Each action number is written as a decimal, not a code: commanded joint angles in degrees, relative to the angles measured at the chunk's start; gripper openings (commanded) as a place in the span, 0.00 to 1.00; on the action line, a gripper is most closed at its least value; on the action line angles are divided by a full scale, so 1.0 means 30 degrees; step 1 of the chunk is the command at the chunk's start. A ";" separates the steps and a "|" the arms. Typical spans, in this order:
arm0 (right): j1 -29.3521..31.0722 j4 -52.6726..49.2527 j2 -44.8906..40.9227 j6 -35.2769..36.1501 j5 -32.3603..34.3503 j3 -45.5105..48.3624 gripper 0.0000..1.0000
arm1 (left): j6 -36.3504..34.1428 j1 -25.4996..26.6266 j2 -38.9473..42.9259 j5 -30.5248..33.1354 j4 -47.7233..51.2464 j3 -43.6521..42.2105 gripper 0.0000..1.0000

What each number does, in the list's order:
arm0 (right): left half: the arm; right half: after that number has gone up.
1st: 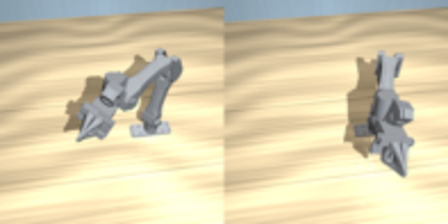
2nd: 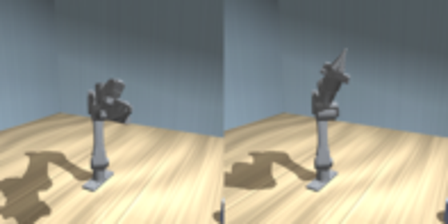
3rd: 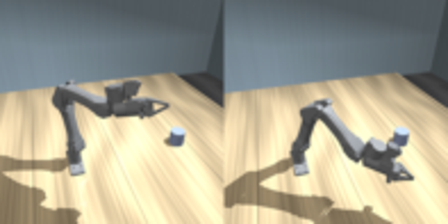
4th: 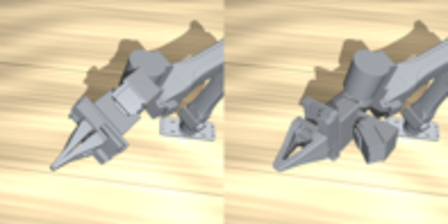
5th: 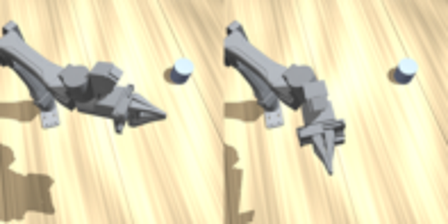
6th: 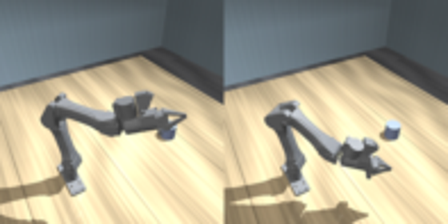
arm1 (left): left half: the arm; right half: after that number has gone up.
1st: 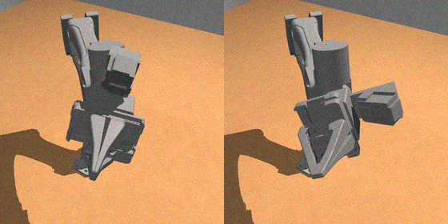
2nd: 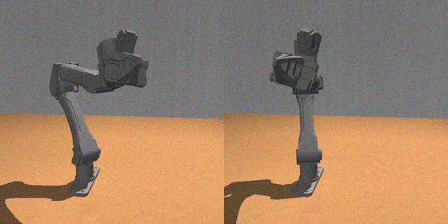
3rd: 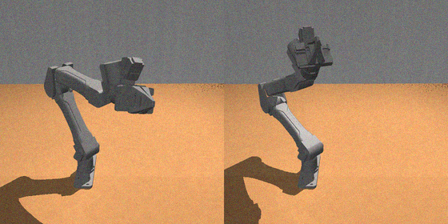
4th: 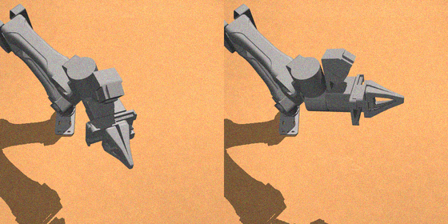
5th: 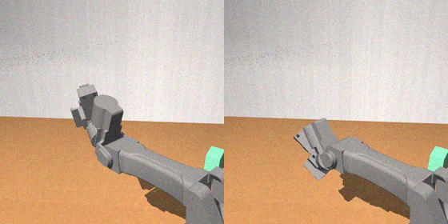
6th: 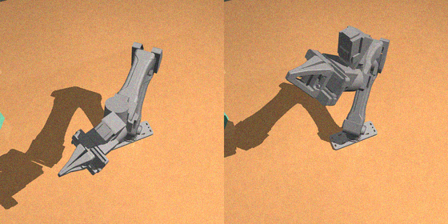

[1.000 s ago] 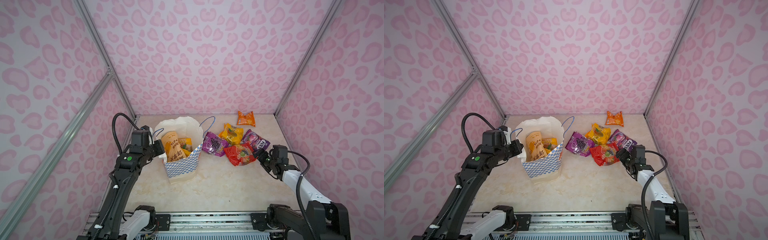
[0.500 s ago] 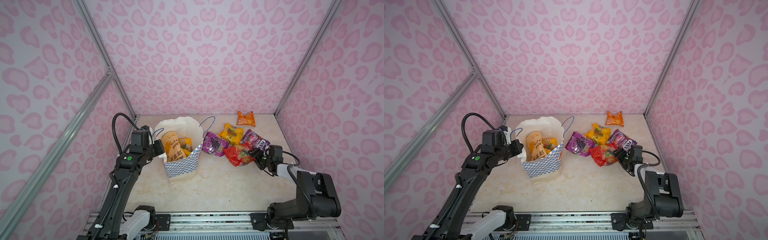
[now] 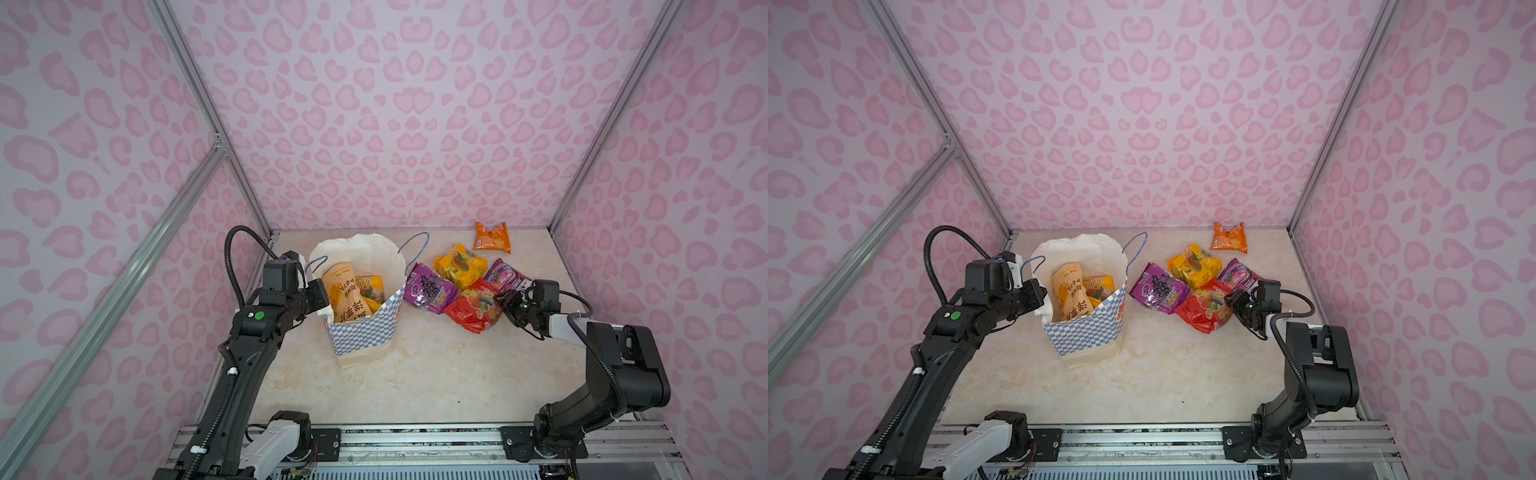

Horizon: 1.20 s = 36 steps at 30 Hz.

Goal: Place the snacks into the paper bag
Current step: 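Grasp the red LOT100 pack with the right gripper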

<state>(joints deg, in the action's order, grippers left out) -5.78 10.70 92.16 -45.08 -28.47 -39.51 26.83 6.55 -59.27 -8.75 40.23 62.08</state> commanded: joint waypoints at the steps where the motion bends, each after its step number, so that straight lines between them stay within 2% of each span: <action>1: 0.0179 -0.0471 -0.0152 0.0809 0.0134 -0.0277 0.75 | -0.0125 -0.0014 0.0007 -0.0060 -0.0776 -0.0011 0.07; 4: 0.0634 -0.1110 -0.1116 0.0420 0.0045 0.0176 0.88 | -0.0125 -0.0036 0.0085 0.0114 -0.0765 -0.0040 0.07; 6: 0.1123 -0.2920 -0.1808 0.0373 0.0981 0.0227 0.98 | -0.0125 -0.0041 0.0039 0.0026 -0.0735 -0.0012 0.07; 7: 0.1513 -0.4094 -0.2236 0.0486 0.1935 0.0105 0.98 | -0.0123 -0.0043 0.0038 -0.0097 -0.0731 0.0022 0.07; 10: 0.2552 -0.6106 -0.2899 0.0481 0.4218 -0.0204 0.98 | -0.0103 -0.0047 0.0133 -0.0086 -0.0758 -0.0010 0.07; 18: 0.2922 -0.4885 -0.0670 -0.0624 0.3130 -0.0445 0.98 | -0.0095 -0.0045 0.0243 -0.0021 -0.0780 -0.0040 0.07; 23: 0.3371 -0.4678 0.0192 -0.0790 0.3473 -0.0975 0.98 | -0.0125 -0.0073 0.0199 -0.0158 -0.0725 0.0018 0.07; 36: 0.4372 -0.3788 0.1592 -0.2239 0.4273 -0.0949 0.78 | -0.0139 -0.0076 0.0273 -0.0114 -0.0753 0.0007 0.07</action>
<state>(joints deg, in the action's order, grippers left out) 6.98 5.72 95.26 -49.50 -15.31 -43.38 26.83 6.37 -58.63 -8.97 40.25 62.06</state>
